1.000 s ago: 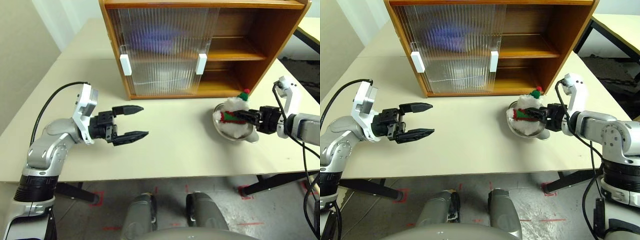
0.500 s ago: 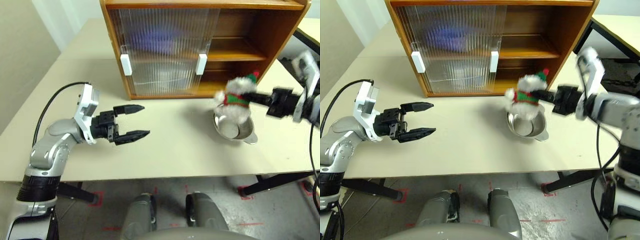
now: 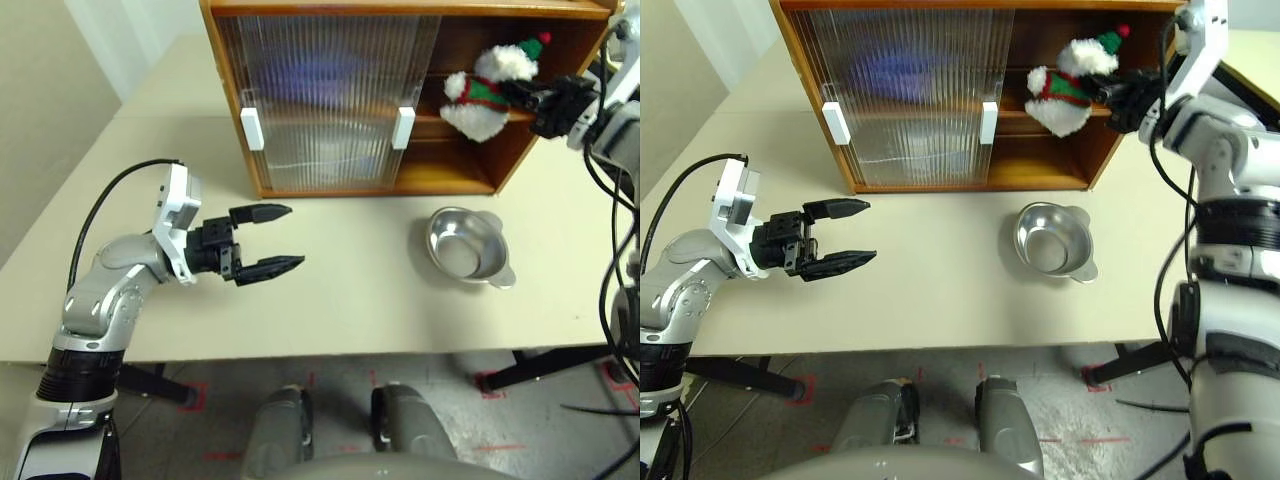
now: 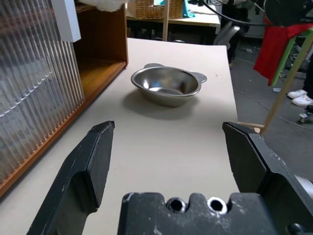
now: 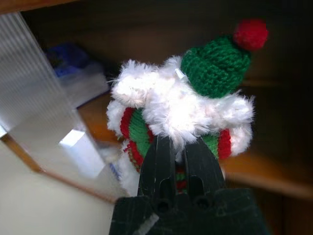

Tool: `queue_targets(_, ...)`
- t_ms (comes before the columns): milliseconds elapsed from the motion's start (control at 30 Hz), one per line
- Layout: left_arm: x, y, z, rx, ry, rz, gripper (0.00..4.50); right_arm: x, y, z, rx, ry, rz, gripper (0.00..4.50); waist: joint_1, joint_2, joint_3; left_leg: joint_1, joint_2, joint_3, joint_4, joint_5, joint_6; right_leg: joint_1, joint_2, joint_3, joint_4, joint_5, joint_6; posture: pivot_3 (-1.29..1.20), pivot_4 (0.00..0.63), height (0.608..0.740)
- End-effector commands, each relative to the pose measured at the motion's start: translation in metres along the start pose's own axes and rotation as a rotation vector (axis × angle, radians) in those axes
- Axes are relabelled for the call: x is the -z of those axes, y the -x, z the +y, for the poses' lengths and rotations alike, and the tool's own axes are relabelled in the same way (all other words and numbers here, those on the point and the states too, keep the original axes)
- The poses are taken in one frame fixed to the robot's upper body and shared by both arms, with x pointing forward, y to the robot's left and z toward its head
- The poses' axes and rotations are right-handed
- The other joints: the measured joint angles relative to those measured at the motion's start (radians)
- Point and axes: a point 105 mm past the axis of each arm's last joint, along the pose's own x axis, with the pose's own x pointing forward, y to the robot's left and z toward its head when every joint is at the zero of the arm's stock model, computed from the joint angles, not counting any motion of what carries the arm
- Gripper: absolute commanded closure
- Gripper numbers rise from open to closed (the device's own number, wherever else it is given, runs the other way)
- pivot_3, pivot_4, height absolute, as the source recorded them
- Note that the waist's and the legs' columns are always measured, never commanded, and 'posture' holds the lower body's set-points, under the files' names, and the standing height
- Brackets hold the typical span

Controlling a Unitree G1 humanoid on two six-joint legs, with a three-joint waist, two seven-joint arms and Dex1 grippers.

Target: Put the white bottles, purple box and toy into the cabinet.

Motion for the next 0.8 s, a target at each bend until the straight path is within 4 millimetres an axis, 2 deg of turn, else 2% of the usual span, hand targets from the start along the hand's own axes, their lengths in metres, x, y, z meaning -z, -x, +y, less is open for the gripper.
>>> queue_targets(33,0.000,0.000,-0.002,-0.015,-0.015,0.008,0.00,-0.016,-0.012,-0.007,0.023,0.090,-0.072,4.49,0.000,0.000,0.000,0.000,0.000,0.000,0.000,0.000,0.000,0.000,0.000,0.000,0.000,0.001,0.000,0.09,0.024,0.740)
queue_targets(100,0.001,0.000,-0.001,-0.022,-0.018,0.007,0.00,-0.019,-0.018,-0.008,0.027,0.111,-0.082,4.49,0.001,0.000,0.000,0.000,0.000,0.000,0.000,0.000,0.000,0.000,0.000,0.000,0.000,0.003,0.001,0.10,0.024,0.740)
queue_targets(167,0.001,-0.001,-0.002,-0.026,-0.019,0.004,0.00,-0.017,-0.023,-0.011,0.044,0.139,-0.077,4.49,0.001,0.000,0.000,0.000,0.000,0.000,0.000,0.000,0.000,0.000,0.000,0.000,0.001,0.007,0.008,0.10,0.024,0.740)
queue_targets(267,0.002,-0.003,-0.004,-0.031,-0.016,-0.003,0.00,-0.012,-0.029,-0.015,0.093,0.202,-0.048,4.49,0.001,0.000,0.000,0.000,0.000,0.000,-0.001,0.000,0.000,0.000,0.000,0.000,0.001,0.007,0.007,0.11,0.020,0.740)
queue_targets(367,0.003,-0.004,-0.005,-0.033,-0.015,-0.005,0.00,-0.011,-0.031,-0.015,0.098,0.203,-0.041,3.55,0.002,0.000,0.000,0.000,0.000,0.000,-0.001,0.000,0.000,-0.001,-0.001,0.000,0.001,0.008,0.006,0.11,0.020,0.740)
queue_targets(467,0.004,-0.003,-0.004,-0.037,-0.013,-0.005,0.00,-0.017,-0.029,-0.018,0.102,0.221,-0.049,2.43,0.002,0.001,0.000,0.000,0.000,0.000,-0.001,0.000,0.000,-0.001,-0.001,-0.001,0.001,0.008,0.006,0.10,0.019,0.740)
queue_targets(667,0.004,-0.006,-0.002,-0.028,-0.019,-0.022,0.00,-0.041,-0.010,-0.034,0.153,0.293,-0.110,0.22,0.005,0.002,0.000,0.000,0.000,0.000,-0.001,0.000,0.000,-0.001,-0.002,-0.001,0.001,0.008,0.005,0.08,0.022,0.740)
queue_targets(700,0.003,-0.007,-0.001,-0.025,-0.018,-0.026,0.00,-0.044,-0.005,-0.036,0.155,0.301,-0.115,0.02,0.005,0.002,0.000,0.000,0.000,0.000,-0.001,0.000,0.000,-0.001,-0.002,-0.001,0.001,0.008,0.005,0.08,0.022,0.740)
queue_targets(800,0.003,-0.009,-0.002,-0.013,-0.018,-0.027,0.00,-0.050,0.009,-0.042,0.130,0.282,-0.107,0.02,0.005,0.003,0.001,0.000,0.000,0.000,-0.001,0.000,0.000,-0.001,-0.002,-0.001,0.001,0.007,0.005,0.06,0.025,0.740)
